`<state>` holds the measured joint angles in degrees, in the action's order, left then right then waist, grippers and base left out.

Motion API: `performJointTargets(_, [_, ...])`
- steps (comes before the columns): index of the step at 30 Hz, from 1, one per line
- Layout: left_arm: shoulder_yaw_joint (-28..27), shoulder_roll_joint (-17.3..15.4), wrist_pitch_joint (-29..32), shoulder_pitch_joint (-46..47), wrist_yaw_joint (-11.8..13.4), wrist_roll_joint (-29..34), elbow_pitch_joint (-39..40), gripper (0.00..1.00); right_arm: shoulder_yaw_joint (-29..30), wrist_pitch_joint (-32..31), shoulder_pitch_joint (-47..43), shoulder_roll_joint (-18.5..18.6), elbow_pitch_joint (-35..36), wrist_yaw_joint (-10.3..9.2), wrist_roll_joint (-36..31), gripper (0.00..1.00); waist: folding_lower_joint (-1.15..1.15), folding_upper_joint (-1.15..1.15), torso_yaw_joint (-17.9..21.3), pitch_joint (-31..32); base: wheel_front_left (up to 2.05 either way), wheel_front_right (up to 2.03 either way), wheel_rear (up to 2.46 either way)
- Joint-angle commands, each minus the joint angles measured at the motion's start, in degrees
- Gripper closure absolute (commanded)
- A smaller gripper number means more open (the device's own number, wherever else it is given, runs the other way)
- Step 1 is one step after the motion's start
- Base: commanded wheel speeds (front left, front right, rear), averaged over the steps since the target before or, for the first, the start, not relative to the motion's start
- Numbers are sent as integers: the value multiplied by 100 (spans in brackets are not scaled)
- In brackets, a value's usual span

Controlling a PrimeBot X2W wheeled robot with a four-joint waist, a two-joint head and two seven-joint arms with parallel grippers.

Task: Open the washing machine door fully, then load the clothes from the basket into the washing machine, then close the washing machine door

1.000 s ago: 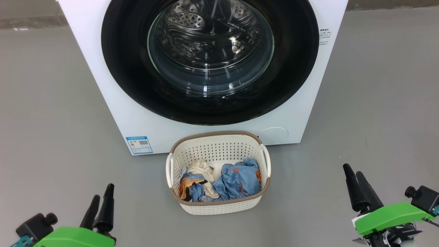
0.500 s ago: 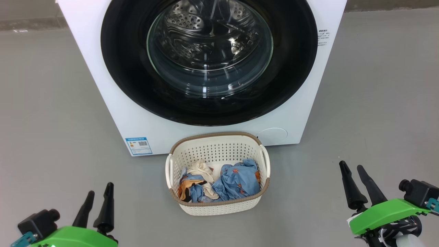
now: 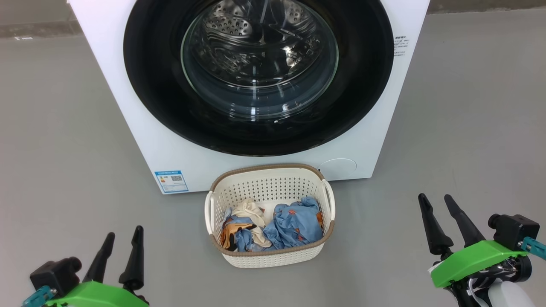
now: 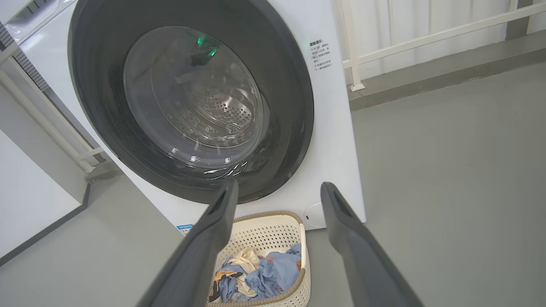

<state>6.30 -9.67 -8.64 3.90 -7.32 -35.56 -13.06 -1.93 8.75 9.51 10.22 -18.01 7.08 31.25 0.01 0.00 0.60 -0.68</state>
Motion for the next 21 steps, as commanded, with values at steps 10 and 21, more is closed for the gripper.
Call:
performJointTargets(10, [-117,-229,-248,338,-13,828,190,0,-227,243,357,214,67,34,-829,0,-1,0,20,-7,0,0,0])
performJointTargets(21, [-170,-262,-418,354,-15,1515,180,0,-257,410,423,259,71,37,-1475,0,-1,0,40,-15,0,0,0])
